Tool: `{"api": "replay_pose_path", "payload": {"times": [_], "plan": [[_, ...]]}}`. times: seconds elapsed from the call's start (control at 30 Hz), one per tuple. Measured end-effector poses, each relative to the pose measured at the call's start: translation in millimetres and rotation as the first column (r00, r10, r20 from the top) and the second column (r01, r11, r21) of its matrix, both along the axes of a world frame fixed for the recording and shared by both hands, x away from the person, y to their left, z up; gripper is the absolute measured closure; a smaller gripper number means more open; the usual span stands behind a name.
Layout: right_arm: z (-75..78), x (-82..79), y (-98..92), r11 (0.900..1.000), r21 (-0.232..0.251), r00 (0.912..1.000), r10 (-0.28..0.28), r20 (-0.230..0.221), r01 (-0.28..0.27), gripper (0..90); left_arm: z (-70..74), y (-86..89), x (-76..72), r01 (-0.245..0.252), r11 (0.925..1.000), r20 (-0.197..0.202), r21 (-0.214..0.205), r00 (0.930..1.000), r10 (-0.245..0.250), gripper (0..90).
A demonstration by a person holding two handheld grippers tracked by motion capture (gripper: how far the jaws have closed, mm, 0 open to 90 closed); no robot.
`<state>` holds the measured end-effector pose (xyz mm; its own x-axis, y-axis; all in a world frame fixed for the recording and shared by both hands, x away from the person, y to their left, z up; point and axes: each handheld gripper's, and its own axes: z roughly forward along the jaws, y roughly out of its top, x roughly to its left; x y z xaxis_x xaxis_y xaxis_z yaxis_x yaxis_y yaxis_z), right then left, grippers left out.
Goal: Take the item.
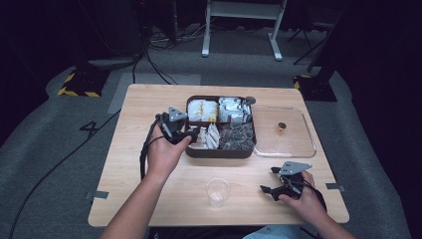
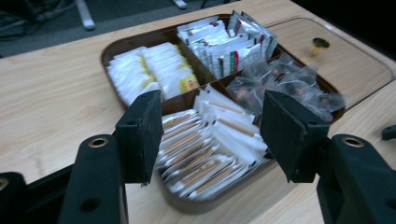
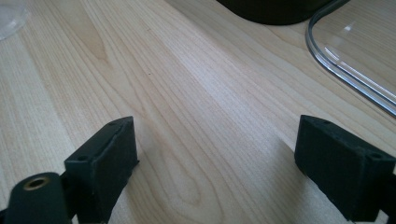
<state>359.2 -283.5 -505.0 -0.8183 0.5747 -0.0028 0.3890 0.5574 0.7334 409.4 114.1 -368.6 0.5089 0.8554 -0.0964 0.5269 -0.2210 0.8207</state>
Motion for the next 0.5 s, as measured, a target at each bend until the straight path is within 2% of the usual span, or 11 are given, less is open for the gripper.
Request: {"api": "replay_pose_path", "payload": {"times": [0.1, 0.23, 0.43, 0.5], "plan": [[0.0, -0.1, -0.1, 1.0000, 0.000, 1.0000, 0.000, 0.000, 0.000, 13.1, -2.7, -5.8, 12.2, 0.013, 0.9999, -0.013, -0.007, 0.9998, -0.014, 39.7], [0.0, 0.0, -0.1, 1.0000, 0.000, 1.0000, 0.001, 0.000, -0.001, 13.2, -4.7, -12.1, 29.3, 0.015, 0.9998, -0.028, 0.011, 0.9995, -0.015, 39.2], [0.0, 0.0, -0.1, 1.0000, 0.000, 1.0000, 0.001, 0.000, -0.001, 13.1, -11.1, -20.8, 55.8, -0.003, 0.9999, -0.054, -0.011, 0.9985, 0.002, 39.0], [0.0, -0.1, -0.1, 1.0000, 0.000, 1.0000, 0.000, -0.001, 0.000, 13.1, -13.2, -22.7, 64.0, -0.002, 0.9998, -0.057, 0.018, 0.9984, 0.003, 38.8]]}}
